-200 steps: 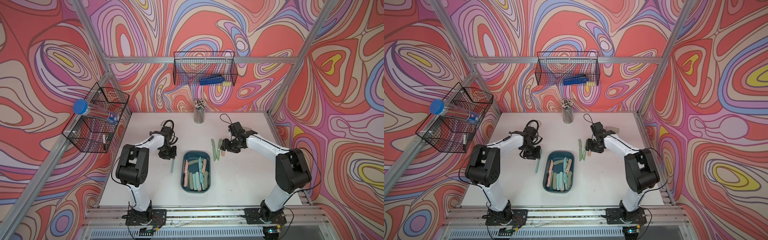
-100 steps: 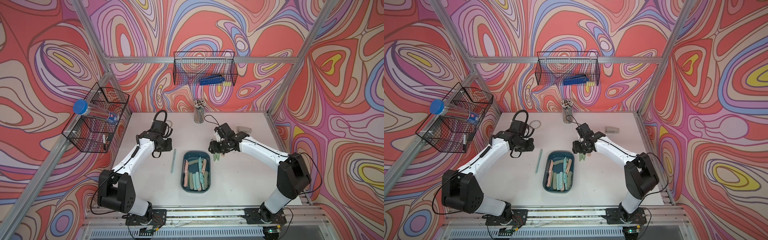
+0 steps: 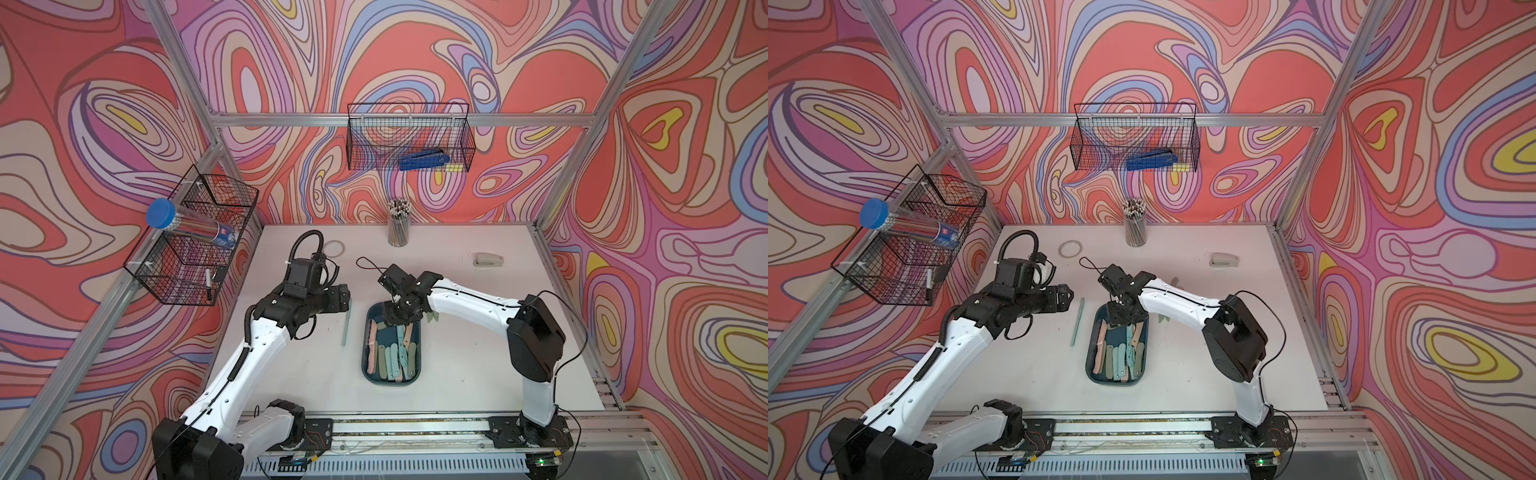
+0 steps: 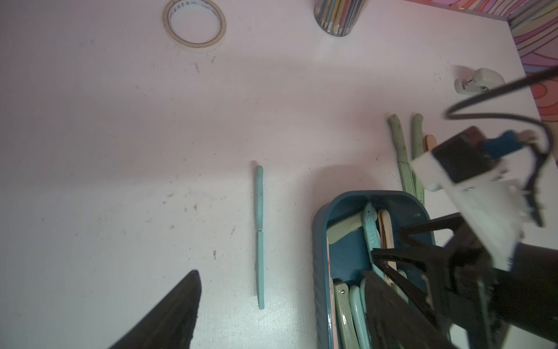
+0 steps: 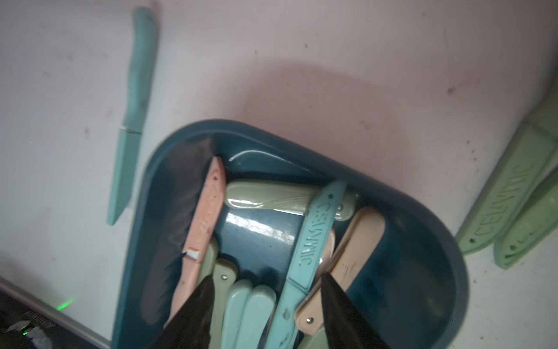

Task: Take the fruit knife out of the storage box
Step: Pick up the fruit knife from the storage box.

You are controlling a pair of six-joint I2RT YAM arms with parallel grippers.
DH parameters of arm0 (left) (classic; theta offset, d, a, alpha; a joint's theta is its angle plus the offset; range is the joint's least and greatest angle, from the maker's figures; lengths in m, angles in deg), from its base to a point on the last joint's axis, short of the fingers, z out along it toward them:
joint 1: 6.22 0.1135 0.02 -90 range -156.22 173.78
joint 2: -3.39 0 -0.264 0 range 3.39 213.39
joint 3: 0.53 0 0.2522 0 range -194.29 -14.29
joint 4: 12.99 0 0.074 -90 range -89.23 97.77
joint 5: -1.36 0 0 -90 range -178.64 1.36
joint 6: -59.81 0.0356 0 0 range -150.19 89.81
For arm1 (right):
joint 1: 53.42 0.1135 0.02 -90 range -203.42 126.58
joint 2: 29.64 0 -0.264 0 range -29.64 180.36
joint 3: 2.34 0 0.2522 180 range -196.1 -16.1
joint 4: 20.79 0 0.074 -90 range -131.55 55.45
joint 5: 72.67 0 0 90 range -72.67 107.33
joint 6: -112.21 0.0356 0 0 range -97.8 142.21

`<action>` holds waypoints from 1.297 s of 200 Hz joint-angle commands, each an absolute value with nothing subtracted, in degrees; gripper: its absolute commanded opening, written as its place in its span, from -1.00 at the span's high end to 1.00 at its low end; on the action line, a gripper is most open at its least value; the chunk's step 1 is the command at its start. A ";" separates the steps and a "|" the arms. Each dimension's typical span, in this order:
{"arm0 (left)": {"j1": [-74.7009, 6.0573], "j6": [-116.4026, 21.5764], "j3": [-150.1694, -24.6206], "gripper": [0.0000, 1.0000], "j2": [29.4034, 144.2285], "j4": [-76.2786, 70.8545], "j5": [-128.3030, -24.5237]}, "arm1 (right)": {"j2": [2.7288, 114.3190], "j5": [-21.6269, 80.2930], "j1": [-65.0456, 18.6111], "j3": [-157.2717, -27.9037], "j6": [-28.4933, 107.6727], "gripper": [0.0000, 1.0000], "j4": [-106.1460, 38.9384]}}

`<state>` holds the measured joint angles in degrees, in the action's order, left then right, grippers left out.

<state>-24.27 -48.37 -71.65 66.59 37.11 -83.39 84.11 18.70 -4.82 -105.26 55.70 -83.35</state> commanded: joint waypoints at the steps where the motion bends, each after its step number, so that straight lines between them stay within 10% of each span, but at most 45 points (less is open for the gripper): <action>1: -26.41 -46.65 -70.72 -0.77 65.10 35.78 -84.99 | 86.01 14.77 -4.97 -107.82 58.39 -0.11 -87.69; 259: -27.09 -46.98 -69.93 -0.99 62.36 33.93 -85.84 | 94.39 16.85 -2.65 -112.65 59.52 0.59 -90.83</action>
<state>-26.91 -47.34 -70.74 63.44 34.81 -85.70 93.10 16.91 -3.22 -111.82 59.29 -90.83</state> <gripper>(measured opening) 0.994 0.219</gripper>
